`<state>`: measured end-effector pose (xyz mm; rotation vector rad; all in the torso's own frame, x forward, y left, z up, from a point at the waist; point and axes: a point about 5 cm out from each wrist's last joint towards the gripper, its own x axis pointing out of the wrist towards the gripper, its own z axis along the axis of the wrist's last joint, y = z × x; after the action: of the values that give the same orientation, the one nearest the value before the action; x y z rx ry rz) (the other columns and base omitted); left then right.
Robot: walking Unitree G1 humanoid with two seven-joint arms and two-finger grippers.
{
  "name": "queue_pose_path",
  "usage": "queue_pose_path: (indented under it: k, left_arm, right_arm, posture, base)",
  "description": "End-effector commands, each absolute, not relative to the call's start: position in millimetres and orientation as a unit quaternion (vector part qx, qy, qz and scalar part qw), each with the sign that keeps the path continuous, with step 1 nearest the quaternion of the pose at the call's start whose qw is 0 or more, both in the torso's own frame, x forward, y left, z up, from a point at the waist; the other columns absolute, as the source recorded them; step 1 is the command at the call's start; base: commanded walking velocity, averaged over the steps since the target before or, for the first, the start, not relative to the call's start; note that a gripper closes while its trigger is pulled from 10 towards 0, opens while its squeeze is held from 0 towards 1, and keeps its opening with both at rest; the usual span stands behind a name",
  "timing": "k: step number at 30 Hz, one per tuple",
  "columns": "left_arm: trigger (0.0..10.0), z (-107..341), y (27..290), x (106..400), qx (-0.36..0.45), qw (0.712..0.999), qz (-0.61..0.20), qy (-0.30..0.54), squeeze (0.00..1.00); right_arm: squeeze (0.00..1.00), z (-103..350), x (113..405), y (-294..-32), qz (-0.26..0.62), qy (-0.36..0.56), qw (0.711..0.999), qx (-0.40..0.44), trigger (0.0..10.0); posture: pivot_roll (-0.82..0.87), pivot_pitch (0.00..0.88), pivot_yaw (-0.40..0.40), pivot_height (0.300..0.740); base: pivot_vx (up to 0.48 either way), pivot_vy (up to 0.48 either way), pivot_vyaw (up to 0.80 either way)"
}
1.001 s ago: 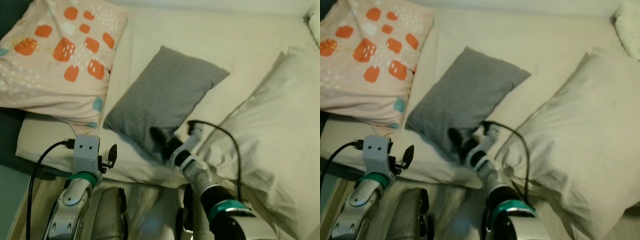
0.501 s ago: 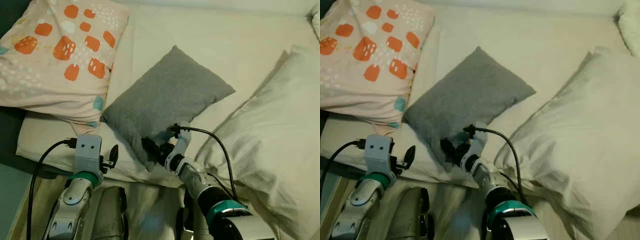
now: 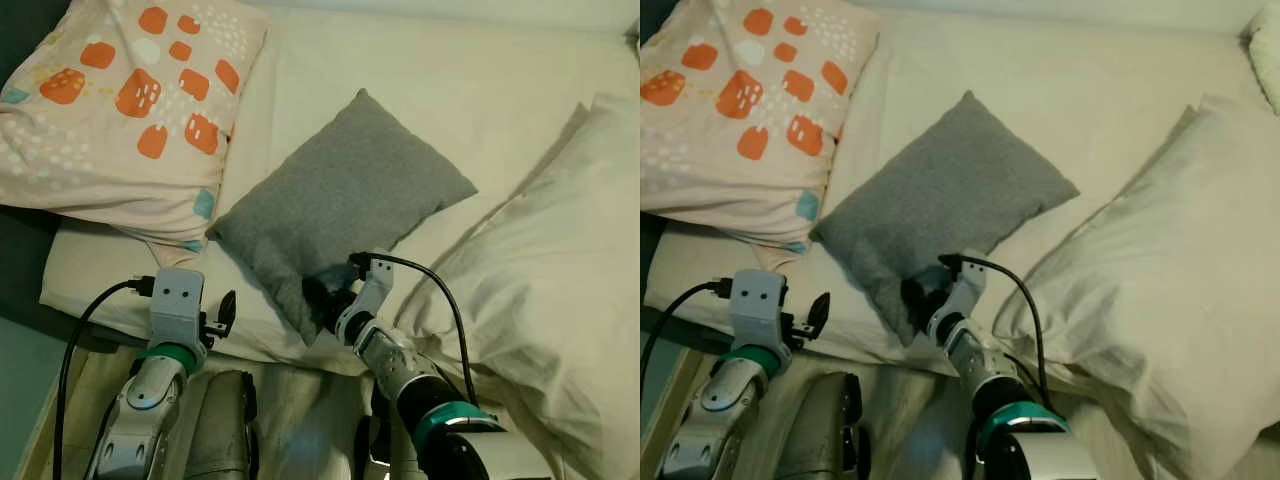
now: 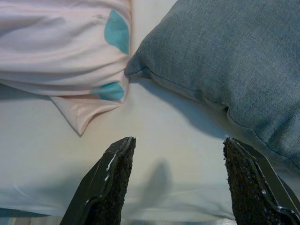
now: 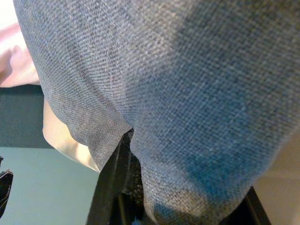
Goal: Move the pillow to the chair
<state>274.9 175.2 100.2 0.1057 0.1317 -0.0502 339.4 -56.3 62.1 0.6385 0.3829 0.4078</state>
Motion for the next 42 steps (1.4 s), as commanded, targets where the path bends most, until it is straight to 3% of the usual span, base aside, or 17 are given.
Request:
queue_pose_path:
  k: [1,7,15,17,27,32,33,36,37,39,41,42]
  left_arm:
    - [10.0,95.1,177.3,272.2,0.056,0.995,-0.022,0.078,0.0]
    - [10.0,100.9,181.9,277.4,0.041,0.997,-0.013,0.067,0.0]
    - [10.0,135.6,229.5,287.9,-0.057,0.996,0.059,-0.023,0.0]
    - [10.0,138.3,232.3,288.3,-0.065,0.995,0.062,-0.03,0.0]
    - [10.0,145.3,223.6,293.8,-0.079,0.996,-0.046,-0.022,0.0]
    - [10.0,142.9,220.2,295.9,-0.076,0.995,-0.055,-0.017,0.0]
    - [10.0,140.9,217.9,297.1,-0.079,0.995,-0.059,-0.012,0.0]
    - [10.0,138.3,214.5,298.4,-0.083,0.994,-0.065,-0.005,0.0]
    - [10.0,135.8,210.5,300.9,-0.083,0.994,-0.075,0.003,0.0]
    - [10.0,135.8,210.5,300.9,-0.083,0.994,-0.075,0.003,0.0]
    - [10.0,135.0,202.4,305.0,-0.094,0.99,-0.103,0.012,0.0]
    - [10.0,135.0,202.4,305.0,-0.094,0.99,-0.103,0.012,0.0]
  right_arm:
    - [0.0,74.5,327.8,4.9,0.251,0.198,0.88,0.351,0.0]
    - [0.0,84.1,334.8,-0.1,0.274,0.179,0.882,0.34,0.0]
    - [0.0,121.7,364.1,-56.2,0.359,0.122,0.891,0.251,0.0]
    - [0.0,124.2,365.5,-60.3,0.364,0.119,0.891,0.244,0.0]
    - [0.0,154.6,363.7,-127.9,0.436,0.063,0.878,0.186,0.0]
    - [0.0,149.1,366.5,-145.6,0.396,0.081,0.902,0.153,0.0]
    - [0.0,144.2,370.8,-158.5,0.344,0.097,0.924,0.136,0.0]
    - [0.0,138.8,374.4,-174.0,0.282,0.113,0.945,0.123,0.0]
    - [0.0,135.2,375.9,-192.2,0.219,0.126,0.96,0.121,0.0]
    - [0.0,135.2,375.9,-192.2,0.219,0.126,0.96,0.121,0.0]
    - [0.0,135.0,373.0,-217.1,0.177,0.134,0.967,0.125,0.0]
    - [0.0,135.0,373.0,-217.1,0.177,0.134,0.967,0.125,0.0]
  posture:
    - [0.19,0.248,0.044,0.595]
    - [0.18,0.222,0.034,0.595]
    - [0.14,0.187,0.028,0.595]
    - [0.14,0.187,0.028,0.595]
    - [0.14,0.18,0.041,0.595]
    - [0.14,0.177,0.055,0.595]
    - [0.14,0.177,0.059,0.595]
    - [0.14,0.177,0.061,0.595]
    - [0.14,0.178,0.062,0.595]
    - [0.14,0.178,0.062,0.595]
    - [0.14,0.183,0.064,0.595]
    - [0.14,0.183,0.064,0.595]
  base:
    - [0.0,0.0,0.0]
    - [0.0,0.0,0.0]
    - [0.0,0.0,0.0]
    - [0.0,0.0,0.0]
    - [0.0,0.0,0.0]
    - [0.0,0.0,0.0]
    - [0.0,0.0,0.0]
    - [0.0,0.0,0.0]
    - [0.0,0.0,0.0]
    - [0.0,0.0,0.0]
    - [0.0,0.0,0.0]
    - [0.0,0.0,0.0]
